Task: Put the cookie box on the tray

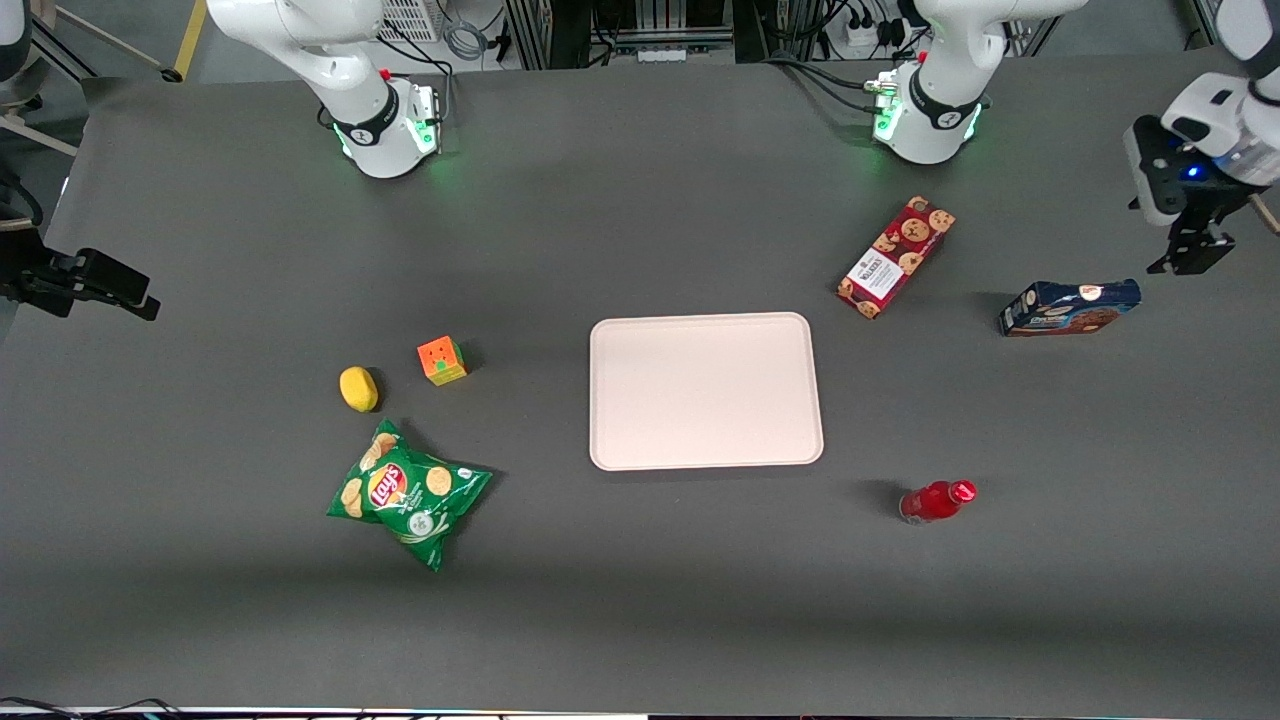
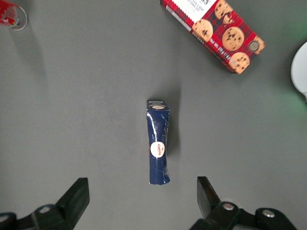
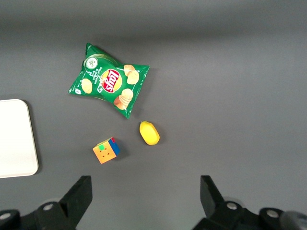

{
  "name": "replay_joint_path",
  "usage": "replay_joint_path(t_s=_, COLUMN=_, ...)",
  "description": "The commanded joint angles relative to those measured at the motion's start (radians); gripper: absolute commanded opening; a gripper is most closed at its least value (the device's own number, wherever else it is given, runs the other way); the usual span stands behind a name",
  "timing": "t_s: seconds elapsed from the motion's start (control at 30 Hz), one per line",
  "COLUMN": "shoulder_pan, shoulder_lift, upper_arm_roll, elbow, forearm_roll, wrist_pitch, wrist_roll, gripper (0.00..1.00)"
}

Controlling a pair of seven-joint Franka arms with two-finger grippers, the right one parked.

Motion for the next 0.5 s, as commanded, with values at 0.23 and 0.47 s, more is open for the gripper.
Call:
replay_joint_path(t_s=0.23, shoulder_pan=0.001, shoulder_lift=0.062, upper_arm_roll=0.127, elbow=-0.13, forearm_roll=0.013, wrist_pitch=0.227, wrist_roll=0.152, gripper=1.0)
replay_joint_path(t_s=0.47, shoulder_pan=0.01, shoulder_lift=0.154, upper_arm_roll=0.167, elbow=-0.13, forearm_roll=0.002, wrist_pitch=0.287, wrist_roll=0.08, gripper=1.0)
